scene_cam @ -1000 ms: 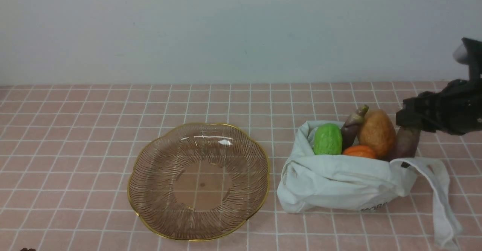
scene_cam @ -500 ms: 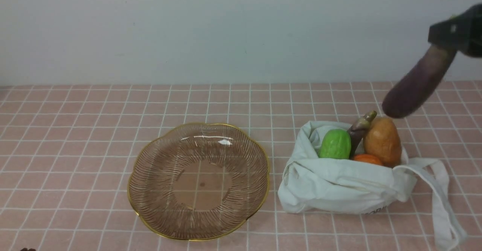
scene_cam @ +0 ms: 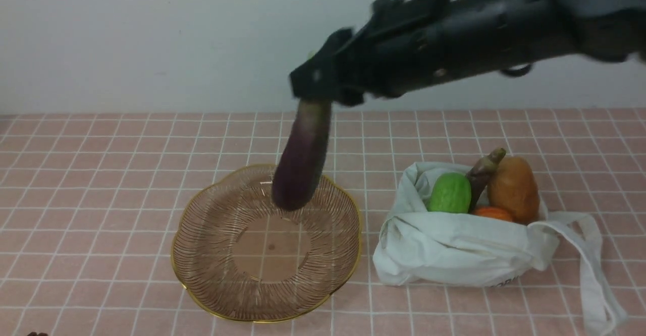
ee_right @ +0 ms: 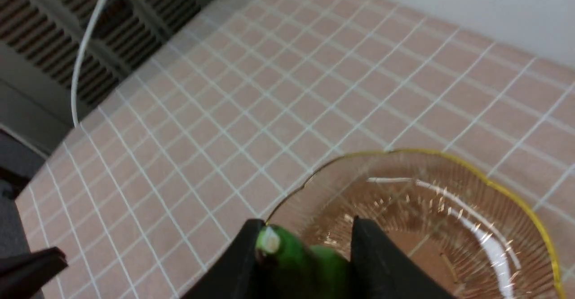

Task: Take vegetables from bag on pink coffee tablecloth place on plate.
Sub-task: 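Take the eggplant out of the bag and place it on the plate with the right gripper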

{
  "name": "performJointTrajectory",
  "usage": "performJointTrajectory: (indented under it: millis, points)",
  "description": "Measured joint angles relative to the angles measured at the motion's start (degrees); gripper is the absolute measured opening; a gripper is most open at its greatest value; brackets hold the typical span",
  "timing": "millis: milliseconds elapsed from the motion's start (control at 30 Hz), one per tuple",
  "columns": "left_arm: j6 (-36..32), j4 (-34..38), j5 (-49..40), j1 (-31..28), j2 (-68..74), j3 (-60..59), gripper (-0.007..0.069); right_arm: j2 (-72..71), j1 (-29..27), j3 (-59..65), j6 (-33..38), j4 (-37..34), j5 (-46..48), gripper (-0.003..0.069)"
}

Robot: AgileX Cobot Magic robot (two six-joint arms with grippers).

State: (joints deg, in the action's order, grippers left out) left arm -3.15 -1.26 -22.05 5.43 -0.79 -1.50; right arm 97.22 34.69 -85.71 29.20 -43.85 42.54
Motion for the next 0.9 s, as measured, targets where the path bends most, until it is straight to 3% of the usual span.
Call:
performJointTrajectory:
  millis: [267,367,600,767,900]
  points:
    - [0.0,0.0,0.0,0.0,0.0,0.0,-0.0005,17.2,4.13,-5.46,-2.49,0.59,-1.16,0.022]
    - [0.0,0.0,0.0,0.0,0.0,0.0,-0.0005,19.5,4.46,-6.57,-3.0,0.59,-1.94,0.0253]
    - [0.0,0.0,0.0,0.0,0.0,0.0,-0.0005,19.65,4.46,-8.92,-5.33,2.77,-2.53,0.0499]
    - [0.0,0.0,0.0,0.0,0.0,0.0,-0.0005,16.68,4.46,-11.28,-8.82,10.64,1.7,0.0581]
    - [0.0,0.0,0.0,0.0,0.0,0.0,-0.0005,9.34,4.46,-13.34,-18.74,22.71,7.15,0.0521]
